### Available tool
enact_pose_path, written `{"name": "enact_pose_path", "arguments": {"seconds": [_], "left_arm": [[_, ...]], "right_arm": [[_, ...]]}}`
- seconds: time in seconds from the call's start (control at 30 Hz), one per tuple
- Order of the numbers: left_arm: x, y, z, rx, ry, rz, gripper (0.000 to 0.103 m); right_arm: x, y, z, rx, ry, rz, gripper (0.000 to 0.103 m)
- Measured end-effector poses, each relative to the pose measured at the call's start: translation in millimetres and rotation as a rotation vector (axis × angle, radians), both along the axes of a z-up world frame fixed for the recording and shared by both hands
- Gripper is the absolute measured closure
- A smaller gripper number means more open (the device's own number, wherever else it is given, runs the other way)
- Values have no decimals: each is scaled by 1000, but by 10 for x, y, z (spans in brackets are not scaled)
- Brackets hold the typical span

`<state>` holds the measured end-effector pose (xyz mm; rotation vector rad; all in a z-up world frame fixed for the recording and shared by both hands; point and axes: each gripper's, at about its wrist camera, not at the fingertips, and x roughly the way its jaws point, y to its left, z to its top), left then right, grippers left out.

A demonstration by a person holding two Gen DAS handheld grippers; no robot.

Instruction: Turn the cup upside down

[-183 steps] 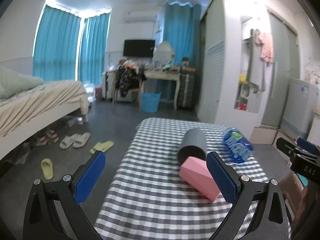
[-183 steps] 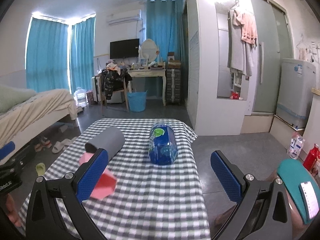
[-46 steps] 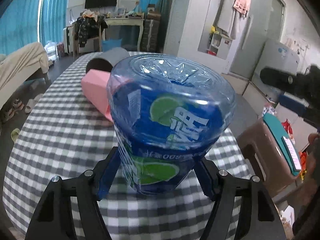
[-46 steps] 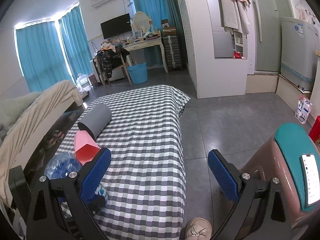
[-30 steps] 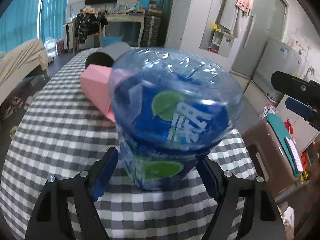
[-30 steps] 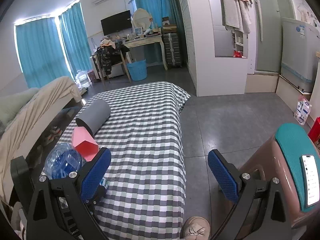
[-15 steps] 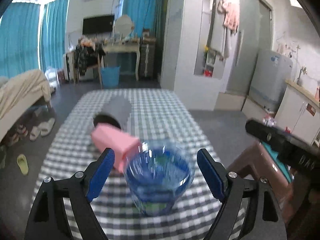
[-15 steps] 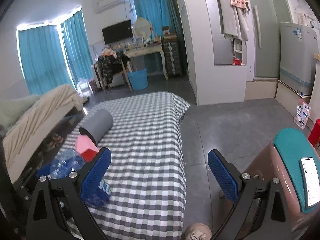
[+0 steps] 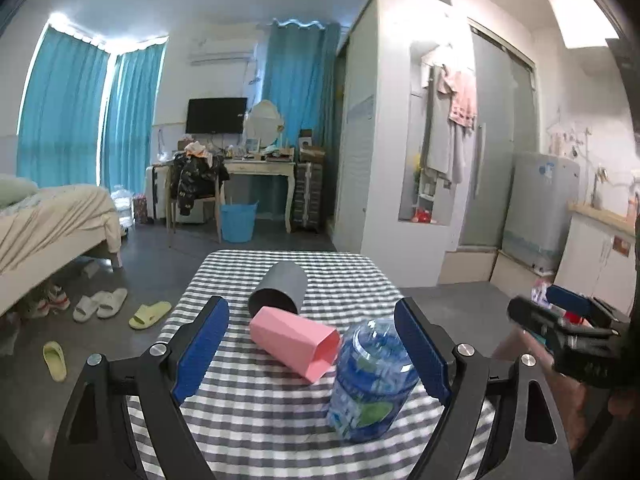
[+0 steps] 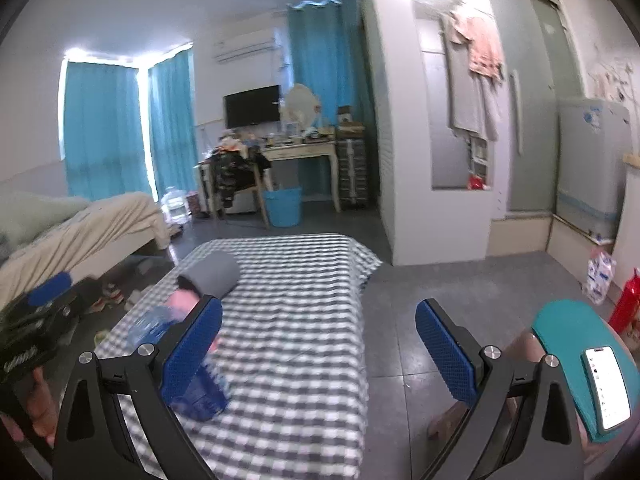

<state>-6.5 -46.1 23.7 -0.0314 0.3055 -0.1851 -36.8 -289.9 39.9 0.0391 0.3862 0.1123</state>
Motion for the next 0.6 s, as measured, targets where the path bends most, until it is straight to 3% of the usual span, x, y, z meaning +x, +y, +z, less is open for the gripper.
{"name": "enact_pose_path", "arguments": {"seconds": [0.1, 0.27, 0.4, 0.6], "left_arm": [[-19, 51, -80, 18, 8, -5, 4], [-55, 174, -237, 31, -6, 30, 3], [29, 331, -329, -14, 43, 69, 3], [-32, 458, -351, -25, 37, 89, 0]], "right_arm": [[-110, 249, -148, -58, 12, 62, 2], [-137, 580, -330, -144, 2, 80, 2], [-29, 652, -412, -136, 13, 37, 0], [-1, 688, -400, -127, -13, -16, 0]]}}
